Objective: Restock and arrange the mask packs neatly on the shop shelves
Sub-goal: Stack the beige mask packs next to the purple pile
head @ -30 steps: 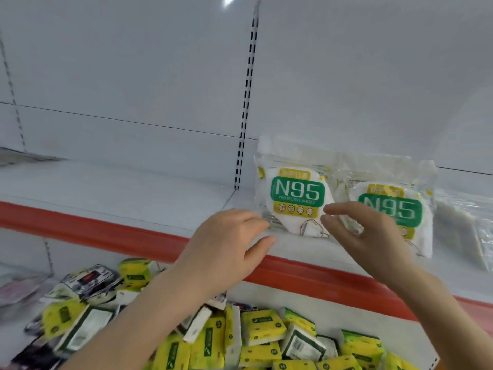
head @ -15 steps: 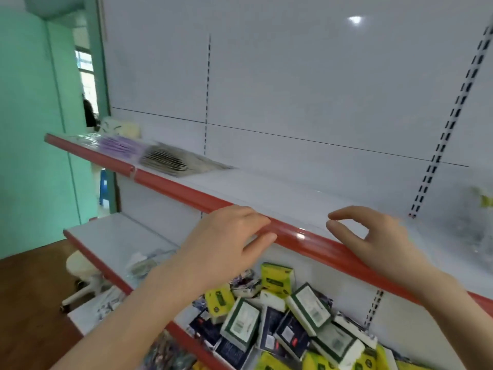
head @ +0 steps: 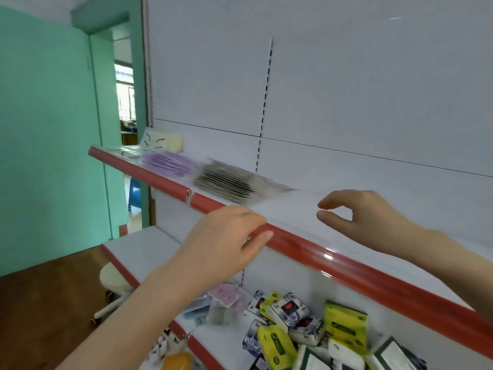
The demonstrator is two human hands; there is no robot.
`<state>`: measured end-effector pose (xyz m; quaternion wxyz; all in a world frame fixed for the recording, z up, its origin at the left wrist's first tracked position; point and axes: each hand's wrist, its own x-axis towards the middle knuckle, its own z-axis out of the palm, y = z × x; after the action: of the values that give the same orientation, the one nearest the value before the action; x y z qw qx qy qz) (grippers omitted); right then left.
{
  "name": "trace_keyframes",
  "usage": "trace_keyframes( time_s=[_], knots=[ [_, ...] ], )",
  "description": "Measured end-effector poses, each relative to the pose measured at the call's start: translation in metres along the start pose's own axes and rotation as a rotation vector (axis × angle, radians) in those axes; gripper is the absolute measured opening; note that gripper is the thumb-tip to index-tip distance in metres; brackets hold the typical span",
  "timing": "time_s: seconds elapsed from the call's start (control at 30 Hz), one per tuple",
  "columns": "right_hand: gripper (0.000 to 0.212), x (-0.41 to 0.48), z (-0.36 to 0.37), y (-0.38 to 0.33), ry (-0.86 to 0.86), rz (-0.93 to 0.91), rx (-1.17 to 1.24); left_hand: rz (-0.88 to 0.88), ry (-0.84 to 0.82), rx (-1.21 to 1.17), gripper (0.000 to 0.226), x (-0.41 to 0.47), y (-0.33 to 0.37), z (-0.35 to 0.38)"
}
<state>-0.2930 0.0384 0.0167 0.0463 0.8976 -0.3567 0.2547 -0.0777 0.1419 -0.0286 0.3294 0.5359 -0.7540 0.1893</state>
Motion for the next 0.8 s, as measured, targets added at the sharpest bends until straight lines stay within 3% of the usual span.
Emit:
trace_keyframes(
  time_s=[0.1, 0.33, 0.53, 0.67, 0.8],
  knots=[
    [0.027, 0.044, 0.015, 0.001, -0.036, -0.038, -0.041, -0.006, -0.005, 0.023, 0.056, 0.022, -0.044, 0.01],
    [0.029, 0.145, 0.051, 0.015, -0.032, -0.048, -0.025, 0.007, 0.019, 0.086, 0.043, 0.082, -0.133, 0.03],
    [0.029, 0.205, 0.077, 0.025, -0.135, 0.07, 0.123, -0.058, 0.029, -0.019, 0.06, 0.129, -0.192, 0.045],
    [0.024, 0.228, 0.089, 0.035, -0.225, 0.186, 0.17, -0.102, -0.048, -0.049, 0.049, 0.164, -0.235, 0.054],
    [0.033, 0.241, 0.1, 0.042, -0.333, 0.306, 0.175, -0.11, -0.233, -0.054, 0.03, 0.198, -0.272, 0.064]
  ],
)
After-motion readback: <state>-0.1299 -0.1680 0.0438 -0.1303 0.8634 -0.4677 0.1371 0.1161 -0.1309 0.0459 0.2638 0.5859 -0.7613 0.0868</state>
